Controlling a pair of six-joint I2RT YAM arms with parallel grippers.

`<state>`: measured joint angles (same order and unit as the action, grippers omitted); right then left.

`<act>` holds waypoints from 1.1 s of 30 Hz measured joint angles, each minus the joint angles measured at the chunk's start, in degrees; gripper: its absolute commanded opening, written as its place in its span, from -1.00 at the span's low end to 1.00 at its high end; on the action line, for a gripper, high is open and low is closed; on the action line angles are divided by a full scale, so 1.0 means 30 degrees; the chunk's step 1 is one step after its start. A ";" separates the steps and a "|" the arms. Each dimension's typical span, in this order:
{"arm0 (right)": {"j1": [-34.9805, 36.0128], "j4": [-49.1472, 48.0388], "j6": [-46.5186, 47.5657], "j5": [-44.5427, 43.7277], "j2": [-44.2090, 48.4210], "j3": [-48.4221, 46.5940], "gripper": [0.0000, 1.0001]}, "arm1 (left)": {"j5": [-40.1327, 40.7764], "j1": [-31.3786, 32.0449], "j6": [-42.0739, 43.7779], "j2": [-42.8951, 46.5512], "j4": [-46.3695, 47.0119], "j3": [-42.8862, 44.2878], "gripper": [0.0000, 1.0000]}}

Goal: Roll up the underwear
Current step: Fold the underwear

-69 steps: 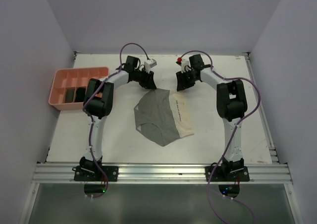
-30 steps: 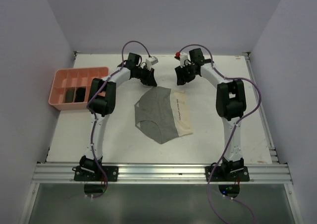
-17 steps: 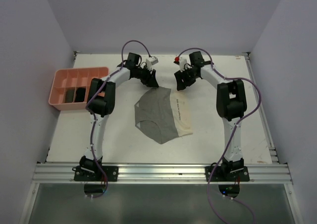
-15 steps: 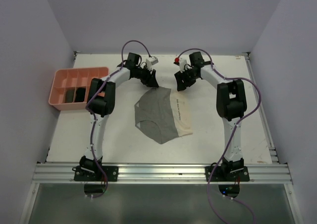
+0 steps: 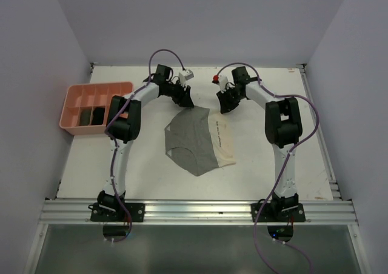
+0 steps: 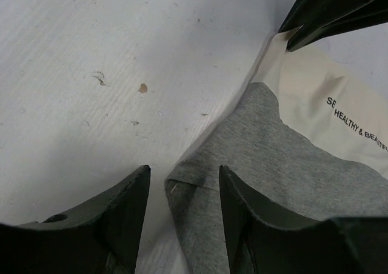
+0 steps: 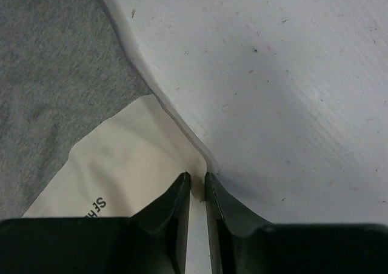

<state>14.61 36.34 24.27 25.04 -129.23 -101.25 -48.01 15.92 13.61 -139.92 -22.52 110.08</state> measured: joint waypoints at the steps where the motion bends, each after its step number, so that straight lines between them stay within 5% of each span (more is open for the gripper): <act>1: 0.0000 -0.0044 0.0095 0.0000 0.0000 0.0044 -0.67 | 0.0007 0.0000 0.0109 0.0000 -0.0029 0.0000 0.05; 6: 0.0000 -0.0299 0.0124 0.0000 0.0066 0.0291 -0.91 | 0.0168 0.0102 0.0627 -0.0146 -0.0816 0.0415 -0.10; 15: 0.0000 -0.0423 0.0146 0.0007 0.0189 0.0503 -0.99 | 0.1013 0.0226 0.0794 -0.0146 -0.0954 0.0452 -0.37; 24: 0.0022 -0.0415 0.0058 -0.0058 0.0204 0.0503 -1.00 | 0.1151 0.0546 0.0656 -0.0350 -0.1581 0.0765 -1.00; 33: 0.0109 -0.0321 -0.0219 -0.0729 0.0313 0.0503 -1.00 | 0.0809 0.0612 0.0160 -0.0131 -0.1086 0.0255 -1.00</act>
<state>14.94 35.38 23.62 22.85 -128.29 -99.74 -45.58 17.76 14.09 -140.31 -25.78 110.85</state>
